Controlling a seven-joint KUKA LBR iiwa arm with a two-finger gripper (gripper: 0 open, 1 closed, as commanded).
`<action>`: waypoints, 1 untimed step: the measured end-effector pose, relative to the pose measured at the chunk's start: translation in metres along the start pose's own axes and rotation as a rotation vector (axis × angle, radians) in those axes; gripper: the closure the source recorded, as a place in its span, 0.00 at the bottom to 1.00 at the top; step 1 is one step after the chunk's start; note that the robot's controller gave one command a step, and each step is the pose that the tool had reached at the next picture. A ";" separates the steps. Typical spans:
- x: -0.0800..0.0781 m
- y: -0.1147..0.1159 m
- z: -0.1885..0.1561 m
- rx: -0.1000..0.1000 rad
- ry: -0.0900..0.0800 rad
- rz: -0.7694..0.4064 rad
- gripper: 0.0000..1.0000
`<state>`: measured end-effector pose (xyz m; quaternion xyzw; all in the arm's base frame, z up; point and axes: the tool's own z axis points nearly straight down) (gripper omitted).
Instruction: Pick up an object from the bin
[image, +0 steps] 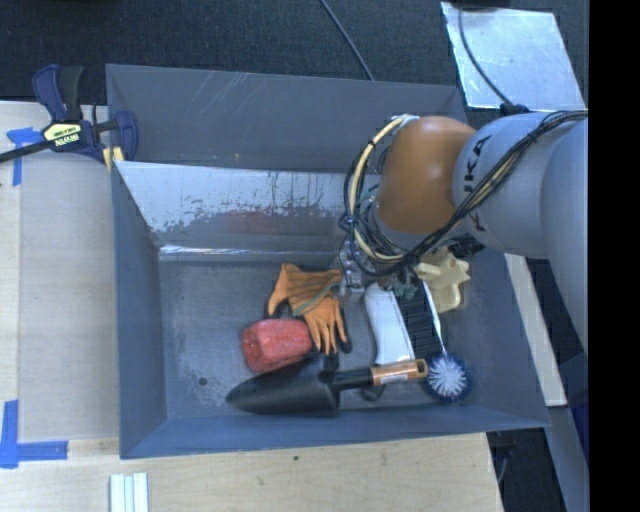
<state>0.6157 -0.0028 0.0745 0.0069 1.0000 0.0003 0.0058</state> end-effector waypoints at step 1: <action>-0.002 0.002 0.001 0.001 -0.004 -0.017 1.00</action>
Offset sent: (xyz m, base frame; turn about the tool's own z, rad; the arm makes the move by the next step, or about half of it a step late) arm -0.0045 -0.0025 -0.0002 -0.0105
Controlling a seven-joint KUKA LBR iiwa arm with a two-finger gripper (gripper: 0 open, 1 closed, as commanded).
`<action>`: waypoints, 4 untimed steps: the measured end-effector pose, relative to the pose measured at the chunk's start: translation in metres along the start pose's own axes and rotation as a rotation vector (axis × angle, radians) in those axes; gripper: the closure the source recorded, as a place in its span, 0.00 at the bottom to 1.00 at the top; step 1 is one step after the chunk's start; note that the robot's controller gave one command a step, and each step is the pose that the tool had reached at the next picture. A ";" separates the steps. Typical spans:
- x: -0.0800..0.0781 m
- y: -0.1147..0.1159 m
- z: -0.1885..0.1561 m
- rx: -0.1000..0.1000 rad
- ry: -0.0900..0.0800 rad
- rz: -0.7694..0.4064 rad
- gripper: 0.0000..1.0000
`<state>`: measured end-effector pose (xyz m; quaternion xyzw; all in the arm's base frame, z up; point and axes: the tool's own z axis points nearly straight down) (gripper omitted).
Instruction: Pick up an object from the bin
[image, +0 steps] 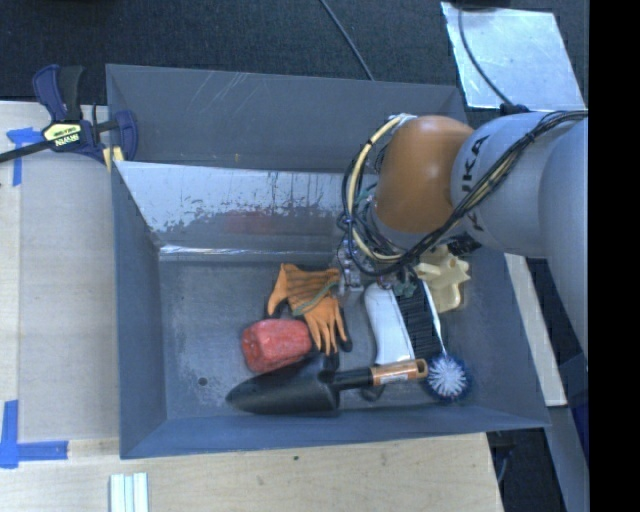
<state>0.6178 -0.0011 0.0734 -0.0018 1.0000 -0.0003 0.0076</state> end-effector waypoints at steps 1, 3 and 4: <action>0.006 -0.005 -0.002 -0.001 0.005 0.009 1.00; 0.003 -0.009 0.000 -0.002 0.000 0.005 1.00; 0.006 -0.004 -0.010 -0.001 0.000 0.011 1.00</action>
Offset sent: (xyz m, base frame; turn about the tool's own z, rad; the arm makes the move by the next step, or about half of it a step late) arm -0.0019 0.0006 -0.0034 -0.0005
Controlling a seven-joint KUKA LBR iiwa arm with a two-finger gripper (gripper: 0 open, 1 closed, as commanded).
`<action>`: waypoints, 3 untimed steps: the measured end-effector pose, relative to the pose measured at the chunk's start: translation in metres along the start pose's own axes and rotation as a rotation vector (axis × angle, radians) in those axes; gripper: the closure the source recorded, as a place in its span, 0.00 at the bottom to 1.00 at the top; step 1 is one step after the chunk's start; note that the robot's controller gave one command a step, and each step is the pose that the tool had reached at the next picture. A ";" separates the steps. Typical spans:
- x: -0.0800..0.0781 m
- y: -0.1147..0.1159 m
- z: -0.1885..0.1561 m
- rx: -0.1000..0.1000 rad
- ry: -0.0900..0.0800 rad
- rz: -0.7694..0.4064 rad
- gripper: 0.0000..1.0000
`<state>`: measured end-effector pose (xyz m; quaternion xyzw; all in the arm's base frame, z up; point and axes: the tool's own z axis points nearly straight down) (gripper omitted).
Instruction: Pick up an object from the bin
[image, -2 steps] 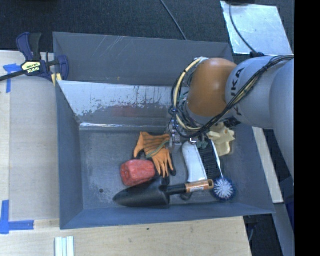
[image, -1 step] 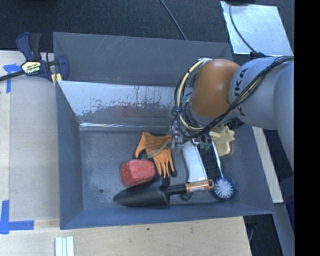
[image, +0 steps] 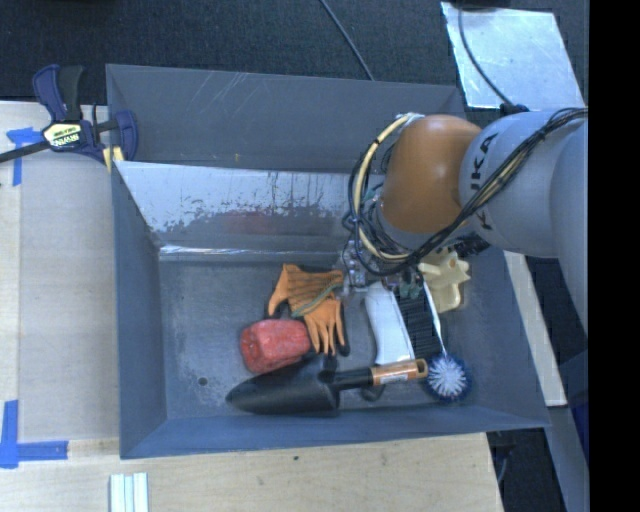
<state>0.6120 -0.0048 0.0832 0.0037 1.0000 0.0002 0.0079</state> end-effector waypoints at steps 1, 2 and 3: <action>-0.003 -0.011 0.002 0.000 -0.004 -0.010 0.00; -0.003 -0.011 0.002 0.000 -0.004 -0.010 0.00; -0.010 0.014 0.012 0.002 -0.005 -0.033 0.00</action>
Offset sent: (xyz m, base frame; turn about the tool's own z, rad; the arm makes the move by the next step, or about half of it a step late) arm 0.0000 0.0000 0.0000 0.0000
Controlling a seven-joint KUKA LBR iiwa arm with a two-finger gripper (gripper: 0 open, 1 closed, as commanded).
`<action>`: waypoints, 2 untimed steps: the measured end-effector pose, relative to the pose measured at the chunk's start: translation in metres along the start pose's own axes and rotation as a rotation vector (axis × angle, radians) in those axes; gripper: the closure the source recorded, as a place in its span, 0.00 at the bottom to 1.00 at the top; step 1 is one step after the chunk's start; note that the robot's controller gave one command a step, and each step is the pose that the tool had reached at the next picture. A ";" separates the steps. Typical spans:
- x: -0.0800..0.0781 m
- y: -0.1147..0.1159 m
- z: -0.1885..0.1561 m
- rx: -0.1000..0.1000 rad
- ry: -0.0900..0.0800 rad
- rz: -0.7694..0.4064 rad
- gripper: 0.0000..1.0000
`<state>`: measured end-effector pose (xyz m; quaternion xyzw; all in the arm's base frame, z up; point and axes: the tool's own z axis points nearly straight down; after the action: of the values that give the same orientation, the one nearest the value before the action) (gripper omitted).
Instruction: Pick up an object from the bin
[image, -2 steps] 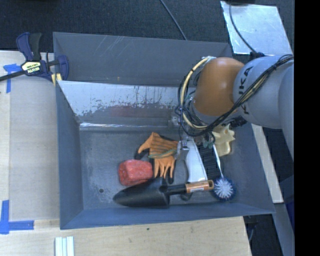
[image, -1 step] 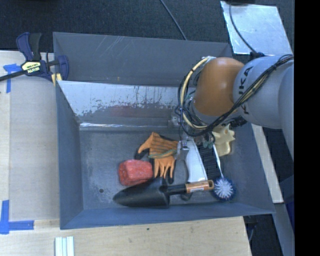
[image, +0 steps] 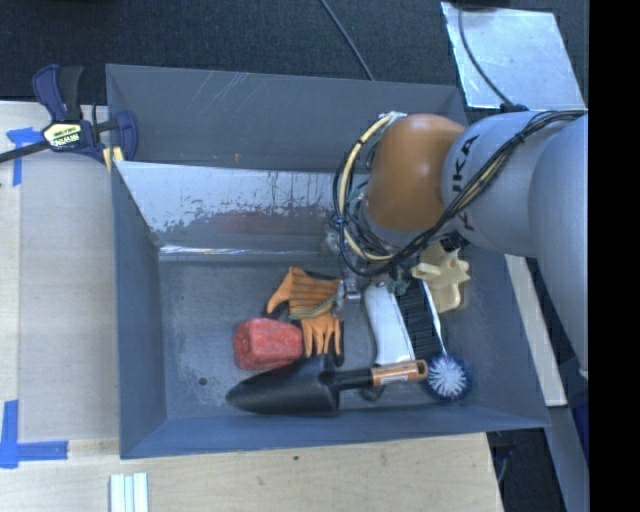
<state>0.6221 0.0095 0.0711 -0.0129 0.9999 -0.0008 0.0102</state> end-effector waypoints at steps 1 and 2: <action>0.008 0.008 -0.001 -0.002 -0.010 0.006 1.00; 0.008 0.008 -0.001 -0.002 -0.010 0.006 1.00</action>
Offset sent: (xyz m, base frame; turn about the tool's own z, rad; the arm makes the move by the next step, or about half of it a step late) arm 0.0000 0.0000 0.0000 0.0000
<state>0.6140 0.0177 0.0722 -0.0098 0.9998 0.0002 0.0152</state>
